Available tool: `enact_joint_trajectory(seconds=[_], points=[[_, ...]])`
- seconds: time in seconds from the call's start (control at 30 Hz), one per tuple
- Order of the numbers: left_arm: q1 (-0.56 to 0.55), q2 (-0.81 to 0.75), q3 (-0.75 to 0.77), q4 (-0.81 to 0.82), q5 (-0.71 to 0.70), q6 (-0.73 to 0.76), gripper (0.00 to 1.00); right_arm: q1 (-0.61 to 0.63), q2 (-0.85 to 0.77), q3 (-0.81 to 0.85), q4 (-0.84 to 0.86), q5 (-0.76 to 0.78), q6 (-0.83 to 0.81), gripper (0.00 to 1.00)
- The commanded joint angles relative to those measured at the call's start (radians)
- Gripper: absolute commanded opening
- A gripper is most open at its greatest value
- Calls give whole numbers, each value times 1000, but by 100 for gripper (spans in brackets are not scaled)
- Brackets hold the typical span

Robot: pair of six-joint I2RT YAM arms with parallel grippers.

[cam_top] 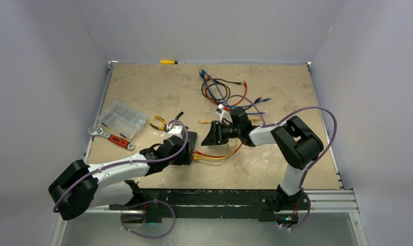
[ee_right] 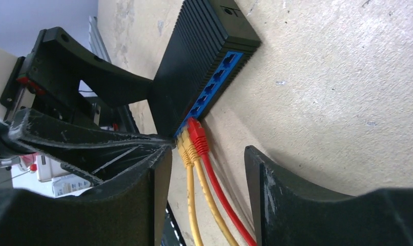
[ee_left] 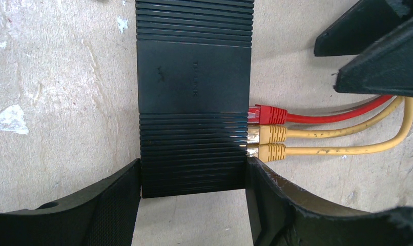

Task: Pull the plug from the switch port
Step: Pull the connector from the switch port.

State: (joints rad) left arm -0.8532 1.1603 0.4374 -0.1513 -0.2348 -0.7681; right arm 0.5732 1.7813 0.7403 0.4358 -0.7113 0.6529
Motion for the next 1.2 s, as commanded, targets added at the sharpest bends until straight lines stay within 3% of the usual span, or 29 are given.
enact_joint_trajectory(seconds=[0.0, 0.33, 0.43, 0.53, 0.63, 0.8, 0.9, 1.17], points=[[-7, 7, -37, -72, 45, -23, 0, 17, 54, -6, 130, -41, 49, 53], [-7, 10, -37, -72, 44, -22, 0, 75, 145, 2, 209, -65, 97, 49], [-6, 12, -37, -73, 44, -21, 0, 88, 176, 11, 225, -70, 105, 37], [-6, 11, -38, -76, 43, -20, 0, 97, 197, 17, 241, -79, 116, 32], [-7, 10, -39, -76, 42, -20, 0, 103, 212, 25, 254, -88, 123, 32], [-7, 9, -39, -76, 43, -22, 0, 109, 220, 43, 255, -91, 128, 41], [-6, 7, -39, -76, 43, -21, 0, 111, 230, 51, 258, -91, 129, 42], [-6, 10, -39, -77, 43, -16, 0, 115, 272, 77, 271, -82, 128, 28]])
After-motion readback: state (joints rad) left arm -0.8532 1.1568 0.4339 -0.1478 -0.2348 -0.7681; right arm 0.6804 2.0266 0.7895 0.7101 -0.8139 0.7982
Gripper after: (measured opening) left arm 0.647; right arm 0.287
